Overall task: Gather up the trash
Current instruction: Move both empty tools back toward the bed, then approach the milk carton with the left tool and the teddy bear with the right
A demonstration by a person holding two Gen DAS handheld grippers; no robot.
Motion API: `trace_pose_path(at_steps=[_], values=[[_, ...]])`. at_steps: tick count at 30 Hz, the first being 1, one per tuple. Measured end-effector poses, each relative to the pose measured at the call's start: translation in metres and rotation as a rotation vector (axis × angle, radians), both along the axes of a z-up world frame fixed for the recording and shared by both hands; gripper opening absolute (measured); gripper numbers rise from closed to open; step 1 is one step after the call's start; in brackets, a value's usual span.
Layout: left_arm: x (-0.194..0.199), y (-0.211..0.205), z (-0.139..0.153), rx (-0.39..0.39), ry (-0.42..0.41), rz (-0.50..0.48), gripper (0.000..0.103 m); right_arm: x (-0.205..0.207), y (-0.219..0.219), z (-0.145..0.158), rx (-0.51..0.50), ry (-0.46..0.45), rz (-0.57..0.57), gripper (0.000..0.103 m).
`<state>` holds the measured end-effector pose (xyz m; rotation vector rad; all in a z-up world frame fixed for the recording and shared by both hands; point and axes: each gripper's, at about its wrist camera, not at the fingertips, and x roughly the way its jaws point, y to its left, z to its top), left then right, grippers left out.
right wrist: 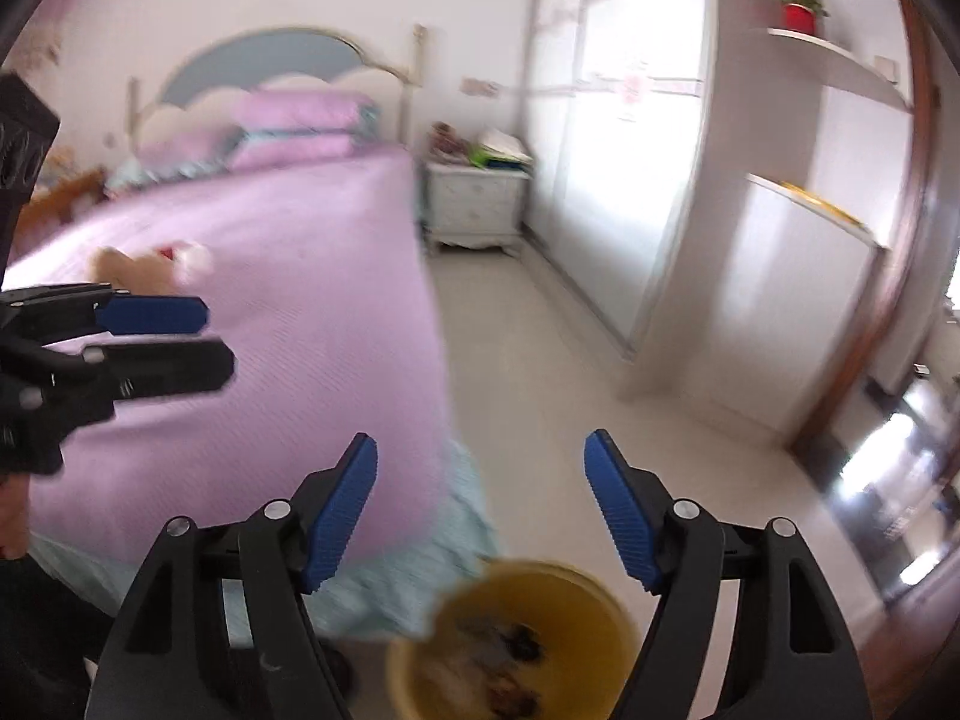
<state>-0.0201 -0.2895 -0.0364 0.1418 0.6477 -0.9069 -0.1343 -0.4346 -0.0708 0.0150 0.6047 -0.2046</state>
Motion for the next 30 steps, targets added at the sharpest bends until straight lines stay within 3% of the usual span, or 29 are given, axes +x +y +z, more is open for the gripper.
trace_pose_path(at_steps=[2,9,15,23,30], values=[[0.006,0.032,0.006,0.002,-0.031,0.084,0.074,0.016,0.019,0.002,0.042,-0.030,0.058,0.071],[0.029,0.133,0.016,0.030,-0.084,0.372,0.097,0.060,0.085,0.021,0.046,-0.133,0.180,0.095],[0.056,0.203,0.014,0.044,-0.090,0.588,0.099,0.096,0.133,0.031,0.084,-0.169,0.277,0.095],[0.075,0.244,0.003,0.044,-0.049,0.676,0.099,0.128,0.180,0.034,0.126,-0.157,0.407,0.095],[0.099,0.253,-0.027,0.088,-0.004,0.709,0.099,0.148,0.197,0.029,0.145,-0.136,0.439,0.095]])
